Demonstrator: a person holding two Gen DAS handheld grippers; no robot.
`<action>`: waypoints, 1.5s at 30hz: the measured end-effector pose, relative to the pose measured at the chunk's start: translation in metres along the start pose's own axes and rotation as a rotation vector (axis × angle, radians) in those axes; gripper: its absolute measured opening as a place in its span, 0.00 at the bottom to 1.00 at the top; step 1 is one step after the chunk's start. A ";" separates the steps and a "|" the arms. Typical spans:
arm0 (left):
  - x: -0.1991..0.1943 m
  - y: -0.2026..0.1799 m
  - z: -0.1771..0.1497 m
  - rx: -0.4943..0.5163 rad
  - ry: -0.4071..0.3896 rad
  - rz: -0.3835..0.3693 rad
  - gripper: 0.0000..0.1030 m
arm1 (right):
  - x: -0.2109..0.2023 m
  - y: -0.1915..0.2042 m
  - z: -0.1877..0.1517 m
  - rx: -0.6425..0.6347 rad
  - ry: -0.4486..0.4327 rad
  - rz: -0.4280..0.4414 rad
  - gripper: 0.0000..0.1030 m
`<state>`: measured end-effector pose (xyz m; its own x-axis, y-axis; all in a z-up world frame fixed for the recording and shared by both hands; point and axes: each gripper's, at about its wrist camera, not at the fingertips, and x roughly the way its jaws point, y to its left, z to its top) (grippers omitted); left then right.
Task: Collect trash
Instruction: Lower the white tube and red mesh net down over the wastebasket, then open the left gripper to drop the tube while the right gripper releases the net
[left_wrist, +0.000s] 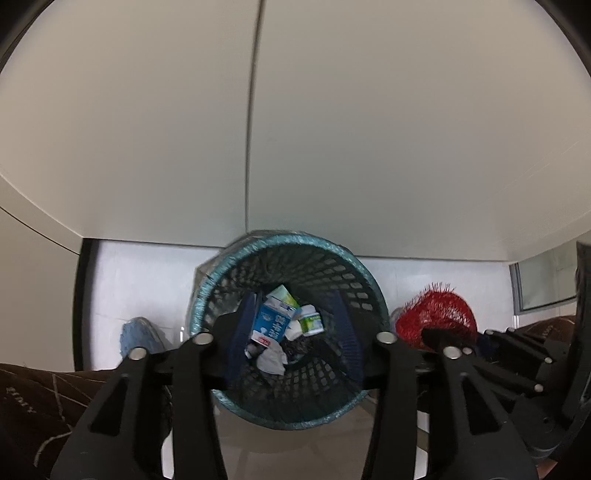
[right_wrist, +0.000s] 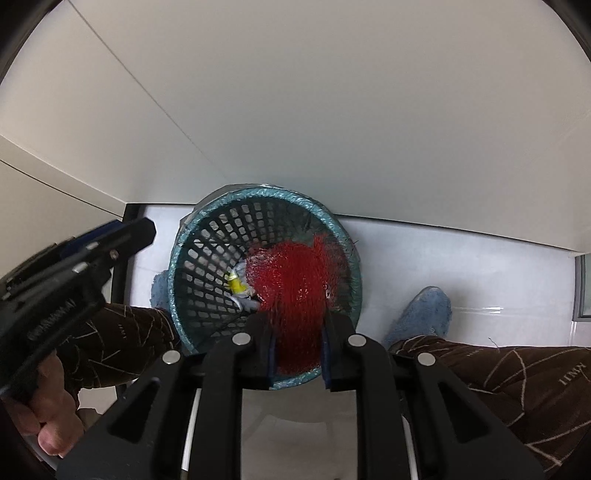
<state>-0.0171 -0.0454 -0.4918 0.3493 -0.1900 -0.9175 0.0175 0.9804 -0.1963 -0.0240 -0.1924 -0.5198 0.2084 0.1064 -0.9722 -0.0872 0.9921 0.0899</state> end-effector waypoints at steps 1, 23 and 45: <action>-0.002 0.003 0.001 -0.005 -0.012 0.014 0.60 | 0.002 0.002 0.001 -0.003 0.000 0.012 0.16; 0.003 0.035 0.001 -0.087 0.038 0.084 0.81 | 0.035 0.017 0.010 -0.028 0.007 0.117 0.48; 0.000 0.040 0.003 -0.124 0.013 0.104 0.87 | 0.033 0.014 0.010 -0.004 0.004 0.118 0.79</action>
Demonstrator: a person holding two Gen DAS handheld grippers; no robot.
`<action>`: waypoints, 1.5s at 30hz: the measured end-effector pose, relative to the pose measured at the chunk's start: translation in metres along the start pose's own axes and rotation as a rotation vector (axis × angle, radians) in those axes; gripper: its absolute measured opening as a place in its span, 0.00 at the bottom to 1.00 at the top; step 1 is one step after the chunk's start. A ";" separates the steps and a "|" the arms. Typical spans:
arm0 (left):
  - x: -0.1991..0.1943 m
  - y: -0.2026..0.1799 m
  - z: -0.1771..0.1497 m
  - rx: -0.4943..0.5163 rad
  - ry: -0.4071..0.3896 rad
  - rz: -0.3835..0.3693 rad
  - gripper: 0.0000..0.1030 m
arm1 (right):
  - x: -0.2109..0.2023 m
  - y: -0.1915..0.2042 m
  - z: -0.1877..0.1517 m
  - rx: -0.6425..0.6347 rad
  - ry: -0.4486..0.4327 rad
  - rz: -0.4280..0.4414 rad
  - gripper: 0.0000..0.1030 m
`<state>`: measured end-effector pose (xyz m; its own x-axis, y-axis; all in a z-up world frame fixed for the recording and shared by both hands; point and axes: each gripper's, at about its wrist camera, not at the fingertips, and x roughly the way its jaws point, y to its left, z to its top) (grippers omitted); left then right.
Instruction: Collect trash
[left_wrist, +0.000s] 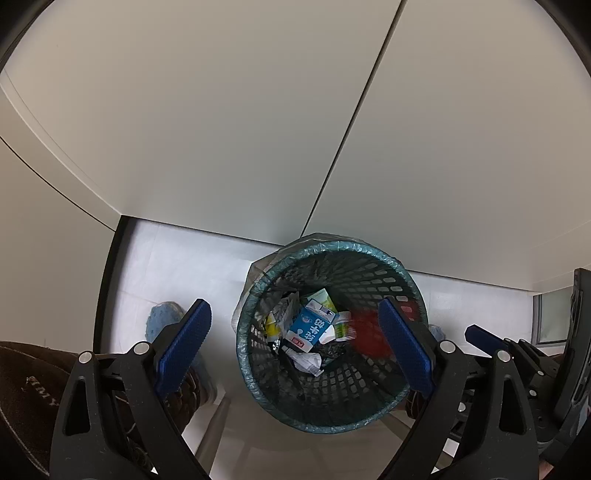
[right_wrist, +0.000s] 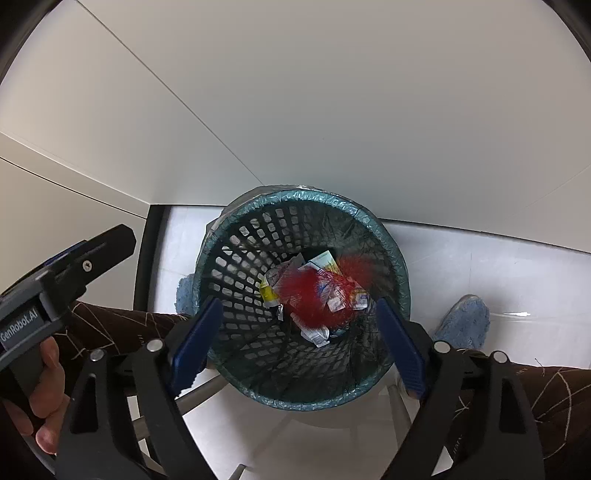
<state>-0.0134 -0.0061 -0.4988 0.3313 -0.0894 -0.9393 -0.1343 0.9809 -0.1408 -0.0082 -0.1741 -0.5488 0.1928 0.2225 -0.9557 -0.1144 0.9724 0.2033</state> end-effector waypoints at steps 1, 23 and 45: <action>0.000 0.000 0.000 0.000 0.000 0.000 0.87 | 0.001 0.001 0.000 -0.005 0.002 -0.001 0.79; -0.097 -0.005 0.004 0.066 -0.146 -0.035 0.92 | -0.093 -0.002 0.002 0.005 -0.127 -0.083 0.83; -0.340 -0.068 0.023 0.183 -0.418 -0.154 0.94 | -0.370 0.007 0.009 -0.092 -0.557 -0.106 0.84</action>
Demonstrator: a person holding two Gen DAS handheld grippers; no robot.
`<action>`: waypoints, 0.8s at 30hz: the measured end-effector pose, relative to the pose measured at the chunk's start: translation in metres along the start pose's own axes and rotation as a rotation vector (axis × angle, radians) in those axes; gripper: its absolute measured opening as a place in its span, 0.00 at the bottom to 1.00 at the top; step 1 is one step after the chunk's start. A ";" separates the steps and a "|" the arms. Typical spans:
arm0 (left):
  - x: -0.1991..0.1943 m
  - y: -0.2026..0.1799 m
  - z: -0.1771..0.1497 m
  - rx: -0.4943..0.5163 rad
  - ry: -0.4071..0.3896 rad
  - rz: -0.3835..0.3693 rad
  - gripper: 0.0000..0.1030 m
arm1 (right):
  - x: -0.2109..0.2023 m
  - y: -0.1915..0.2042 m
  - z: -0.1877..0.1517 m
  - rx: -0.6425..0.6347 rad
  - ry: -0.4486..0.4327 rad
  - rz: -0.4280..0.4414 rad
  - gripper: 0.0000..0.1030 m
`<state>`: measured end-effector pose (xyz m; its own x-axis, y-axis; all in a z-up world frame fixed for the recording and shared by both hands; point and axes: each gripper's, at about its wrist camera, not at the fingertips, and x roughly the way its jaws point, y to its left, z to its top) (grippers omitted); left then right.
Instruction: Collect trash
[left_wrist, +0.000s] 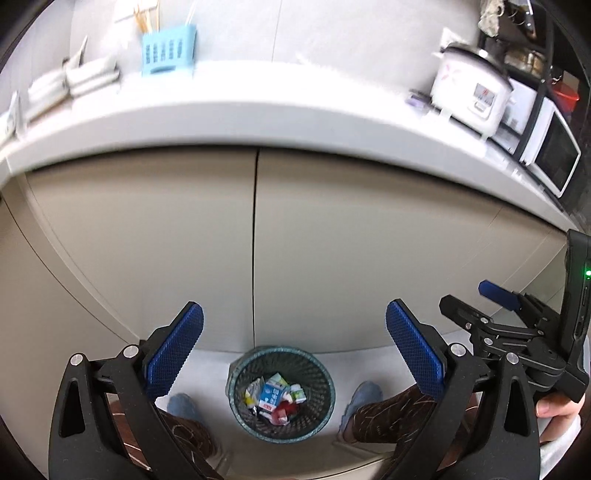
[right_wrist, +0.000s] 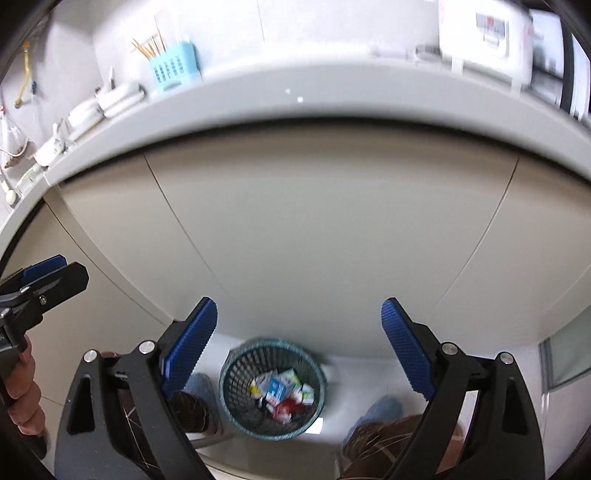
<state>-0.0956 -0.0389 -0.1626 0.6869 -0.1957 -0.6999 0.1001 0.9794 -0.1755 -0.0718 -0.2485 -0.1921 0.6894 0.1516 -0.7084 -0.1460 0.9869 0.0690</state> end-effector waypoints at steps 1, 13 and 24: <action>-0.006 -0.003 0.006 -0.004 -0.001 -0.010 0.94 | -0.008 -0.001 0.006 -0.007 -0.014 -0.003 0.84; -0.056 -0.032 0.096 0.000 -0.073 0.040 0.94 | -0.079 -0.020 0.084 -0.003 -0.139 -0.043 0.85; -0.048 -0.044 0.168 -0.021 -0.040 0.070 0.94 | -0.098 -0.024 0.155 -0.022 -0.188 -0.103 0.85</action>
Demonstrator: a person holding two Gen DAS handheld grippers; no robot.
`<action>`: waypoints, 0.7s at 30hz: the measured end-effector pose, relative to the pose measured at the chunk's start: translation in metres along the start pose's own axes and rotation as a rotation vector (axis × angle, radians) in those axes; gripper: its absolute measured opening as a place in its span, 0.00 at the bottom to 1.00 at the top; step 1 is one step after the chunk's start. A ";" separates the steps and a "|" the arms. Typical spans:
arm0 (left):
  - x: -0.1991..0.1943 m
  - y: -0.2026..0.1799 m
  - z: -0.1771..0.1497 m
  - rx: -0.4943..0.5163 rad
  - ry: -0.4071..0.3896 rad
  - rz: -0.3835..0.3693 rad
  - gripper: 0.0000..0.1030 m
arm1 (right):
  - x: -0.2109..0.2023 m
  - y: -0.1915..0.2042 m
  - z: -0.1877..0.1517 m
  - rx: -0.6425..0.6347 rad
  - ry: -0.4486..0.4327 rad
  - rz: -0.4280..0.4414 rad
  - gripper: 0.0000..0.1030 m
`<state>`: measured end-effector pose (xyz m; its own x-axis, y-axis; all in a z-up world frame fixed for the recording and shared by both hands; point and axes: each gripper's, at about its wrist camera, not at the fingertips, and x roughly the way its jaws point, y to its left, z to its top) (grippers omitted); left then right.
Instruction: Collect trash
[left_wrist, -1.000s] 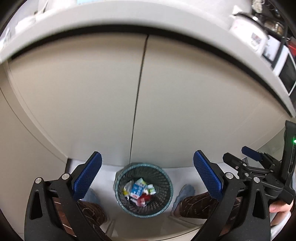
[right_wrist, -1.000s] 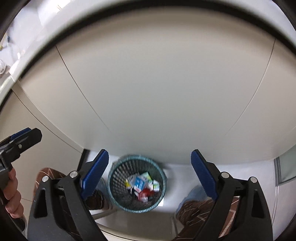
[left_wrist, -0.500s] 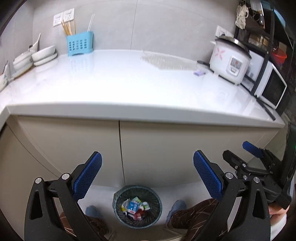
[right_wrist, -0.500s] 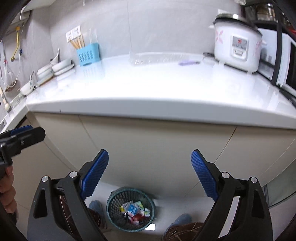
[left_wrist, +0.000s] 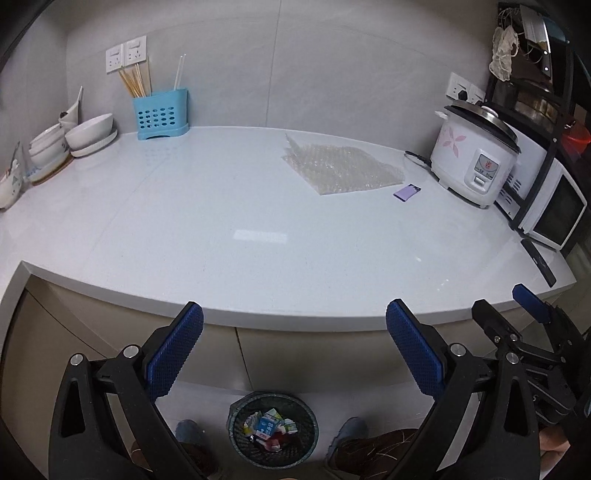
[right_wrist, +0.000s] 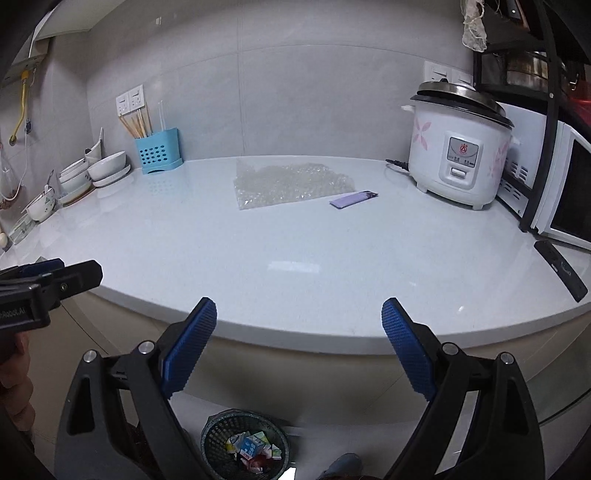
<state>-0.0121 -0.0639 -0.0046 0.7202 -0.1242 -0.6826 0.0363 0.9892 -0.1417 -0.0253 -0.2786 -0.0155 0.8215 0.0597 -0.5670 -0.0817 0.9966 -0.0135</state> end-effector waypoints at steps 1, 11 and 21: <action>0.004 0.000 0.006 0.001 0.012 0.008 0.94 | 0.003 -0.002 0.008 0.003 0.000 -0.001 0.85; 0.077 0.009 0.084 -0.084 0.092 0.027 0.94 | 0.083 -0.046 0.072 0.078 0.081 -0.038 0.85; 0.187 -0.003 0.138 -0.067 0.163 0.075 0.94 | 0.196 -0.081 0.116 0.162 0.188 -0.094 0.85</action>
<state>0.2178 -0.0797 -0.0325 0.5974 -0.0663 -0.7992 -0.0640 0.9895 -0.1299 0.2079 -0.3411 -0.0298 0.7005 -0.0304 -0.7130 0.0943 0.9943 0.0502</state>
